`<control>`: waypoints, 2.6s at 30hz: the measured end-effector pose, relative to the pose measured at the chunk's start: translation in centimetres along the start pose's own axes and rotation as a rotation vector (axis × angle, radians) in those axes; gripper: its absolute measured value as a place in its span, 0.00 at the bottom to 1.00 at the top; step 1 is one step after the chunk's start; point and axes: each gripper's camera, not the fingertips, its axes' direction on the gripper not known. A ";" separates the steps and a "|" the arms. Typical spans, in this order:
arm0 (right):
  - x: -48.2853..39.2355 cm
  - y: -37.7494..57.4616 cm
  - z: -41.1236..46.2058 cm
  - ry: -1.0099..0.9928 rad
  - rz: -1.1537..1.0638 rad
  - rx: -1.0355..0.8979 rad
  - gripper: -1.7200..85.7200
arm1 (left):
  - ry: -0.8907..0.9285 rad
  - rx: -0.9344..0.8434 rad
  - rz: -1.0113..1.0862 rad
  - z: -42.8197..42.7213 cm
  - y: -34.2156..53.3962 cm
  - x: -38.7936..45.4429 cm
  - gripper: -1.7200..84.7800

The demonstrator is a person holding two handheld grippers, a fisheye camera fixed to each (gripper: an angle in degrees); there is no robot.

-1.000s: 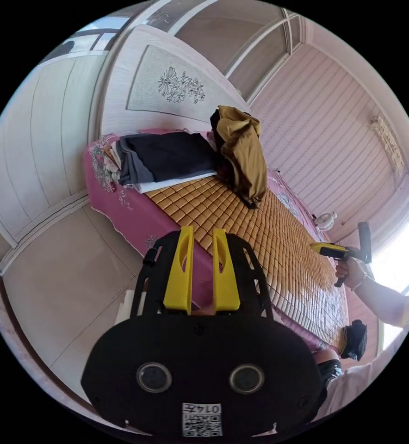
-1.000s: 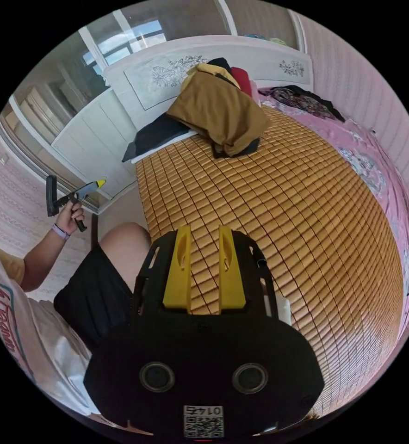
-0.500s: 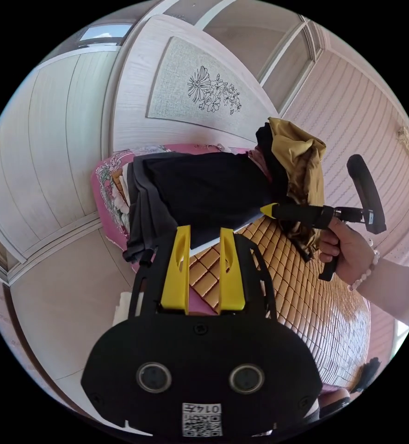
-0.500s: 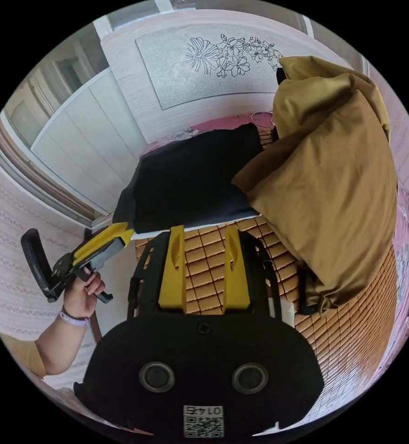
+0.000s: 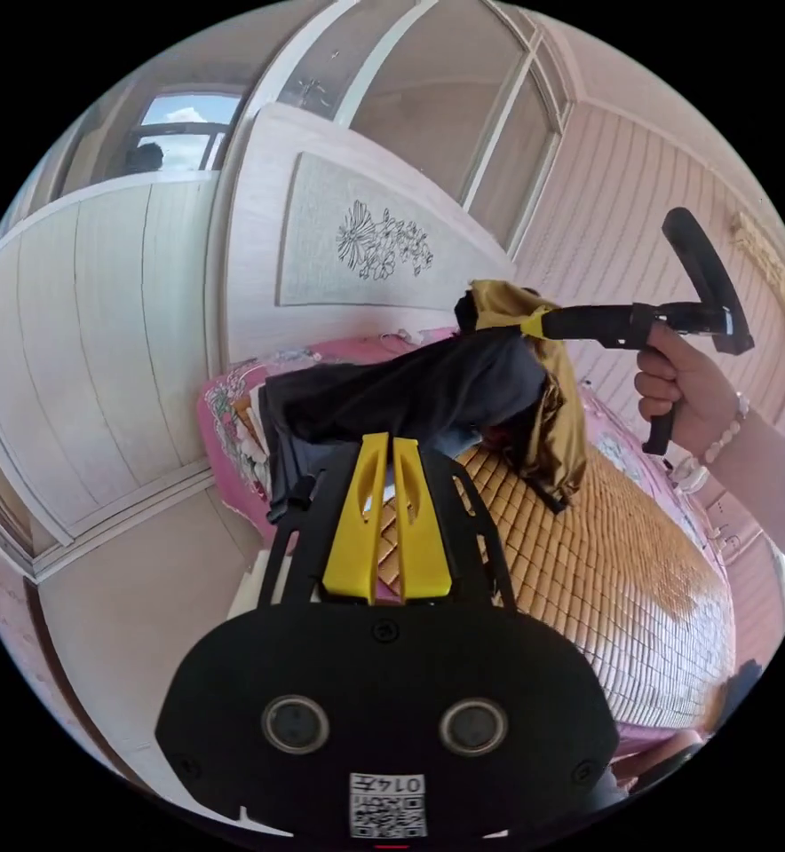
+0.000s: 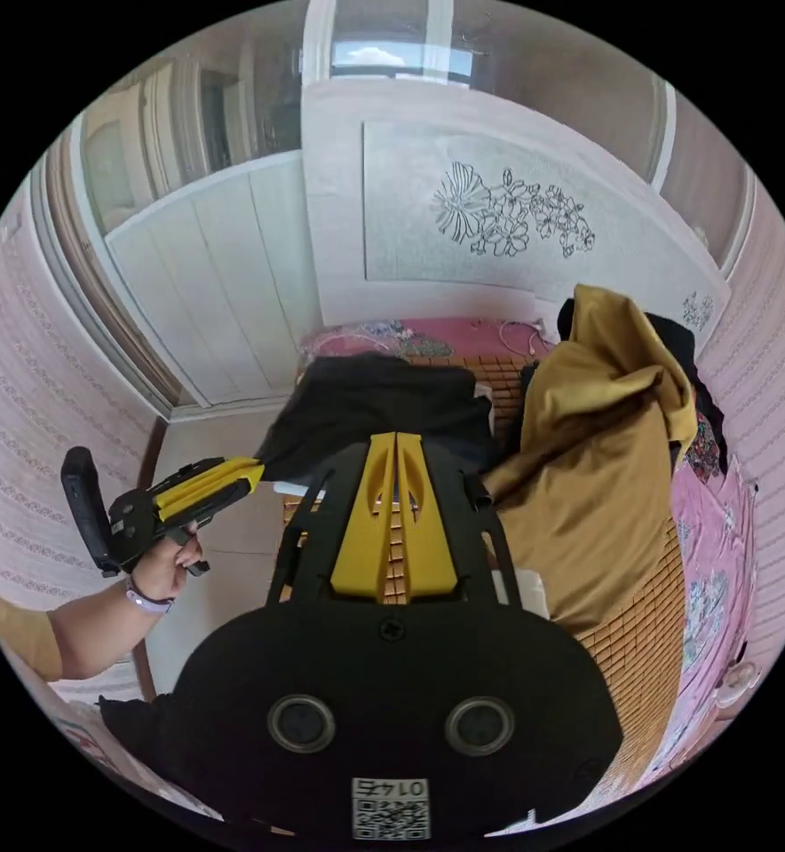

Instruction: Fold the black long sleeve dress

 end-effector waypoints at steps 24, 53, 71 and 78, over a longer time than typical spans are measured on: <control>3.1 58.0 -21.4 0.250 0.844 -0.165 0.10 | 0.876 -0.703 0.543 -3.0 15.7 31.4 0.02; 8.9 86.7 -32.8 0.329 1.516 0.077 0.05 | 0.590 -0.735 0.567 2.5 18.6 42.4 0.01; 5.3 84.9 -30.0 0.278 1.173 0.154 0.18 | 0.482 -0.773 0.524 -1.2 22.0 44.1 0.13; 2.4 83.5 -27.0 0.339 0.980 -0.172 0.11 | 0.414 -0.832 0.576 -2.0 25.8 46.3 0.09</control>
